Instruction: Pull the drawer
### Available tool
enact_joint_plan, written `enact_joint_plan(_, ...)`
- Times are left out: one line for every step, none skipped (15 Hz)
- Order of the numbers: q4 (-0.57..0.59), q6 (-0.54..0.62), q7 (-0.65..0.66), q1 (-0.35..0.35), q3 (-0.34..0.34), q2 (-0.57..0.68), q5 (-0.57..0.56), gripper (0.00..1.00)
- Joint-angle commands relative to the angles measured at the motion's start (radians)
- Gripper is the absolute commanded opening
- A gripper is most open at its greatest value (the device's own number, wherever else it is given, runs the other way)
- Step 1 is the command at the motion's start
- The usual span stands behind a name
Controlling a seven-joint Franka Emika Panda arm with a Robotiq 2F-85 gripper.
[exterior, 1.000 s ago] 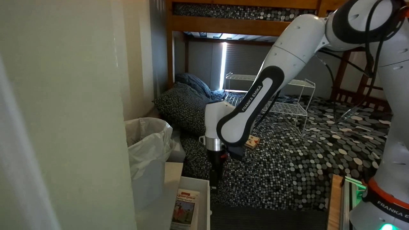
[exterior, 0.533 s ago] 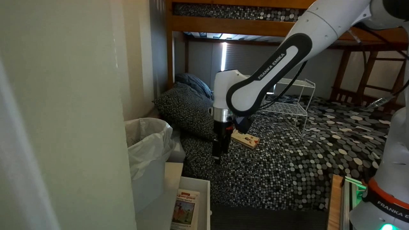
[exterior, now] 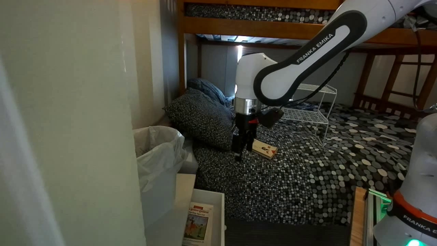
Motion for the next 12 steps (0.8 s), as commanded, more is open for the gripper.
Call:
enact_joint_plan(0.002,-0.002,-0.001,0.013,-0.014,0.002,0.0,1.0)
enact_joint_plan(0.003,-0.002,-0.002,0.013,-0.015,0.005,0.001,1.0)
enact_joint_plan(0.003,-0.002,-0.002,0.013,-0.017,0.008,0.001,1.0)
enact_joint_plan(0.003,-0.002,-0.002,0.013,-0.017,0.01,0.001,1.0)
enact_joint_plan(0.004,-0.002,-0.002,0.013,-0.017,0.011,0.001,1.0)
enact_joint_plan(0.004,-0.002,-0.002,0.013,-0.017,0.011,0.001,1.0)
enact_joint_plan(0.004,-0.002,-0.002,0.013,-0.017,0.011,0.001,1.0)
enact_joint_plan(0.004,-0.002,-0.003,0.013,-0.018,0.011,0.001,1.0)
enact_joint_plan(0.004,-0.002,-0.003,0.013,-0.018,0.011,0.001,1.0)
enact_joint_plan(0.004,-0.002,-0.003,0.013,-0.018,0.011,0.001,1.0)
enact_joint_plan(0.004,-0.002,-0.003,0.013,-0.018,0.011,0.001,1.0)
enact_joint_plan(0.004,-0.002,-0.003,0.013,-0.018,0.011,0.001,1.0)
